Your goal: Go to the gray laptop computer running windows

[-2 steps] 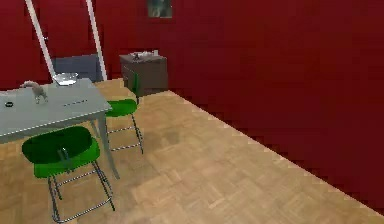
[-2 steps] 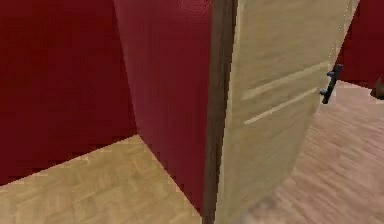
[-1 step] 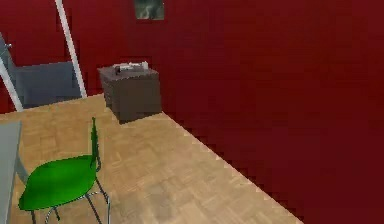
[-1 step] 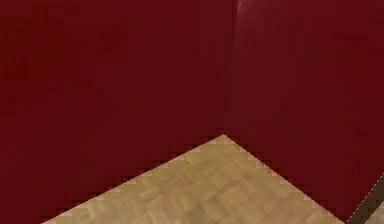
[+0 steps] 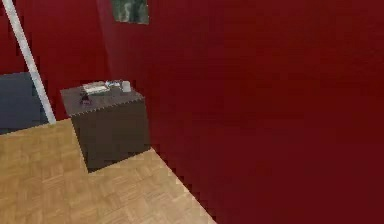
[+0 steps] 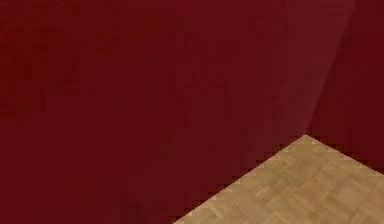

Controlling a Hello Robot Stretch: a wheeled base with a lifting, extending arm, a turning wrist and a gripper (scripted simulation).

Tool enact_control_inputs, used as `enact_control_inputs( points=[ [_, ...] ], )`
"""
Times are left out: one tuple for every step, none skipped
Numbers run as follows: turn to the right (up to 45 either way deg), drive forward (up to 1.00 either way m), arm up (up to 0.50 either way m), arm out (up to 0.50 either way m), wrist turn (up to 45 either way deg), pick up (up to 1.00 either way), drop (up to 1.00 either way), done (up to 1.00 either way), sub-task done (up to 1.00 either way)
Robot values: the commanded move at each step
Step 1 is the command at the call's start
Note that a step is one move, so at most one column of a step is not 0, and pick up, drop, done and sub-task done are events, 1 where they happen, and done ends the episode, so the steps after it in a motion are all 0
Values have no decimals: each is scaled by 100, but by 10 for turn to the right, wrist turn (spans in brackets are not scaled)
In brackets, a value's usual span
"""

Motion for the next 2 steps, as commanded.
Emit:
enact_control_inputs(
  points=[
    [450, 0, 0, 0, 0, 0, 0, 0, 0],
    [30, 0, 0, 0, 0, 0, 0, 0, 0]
  ],
)
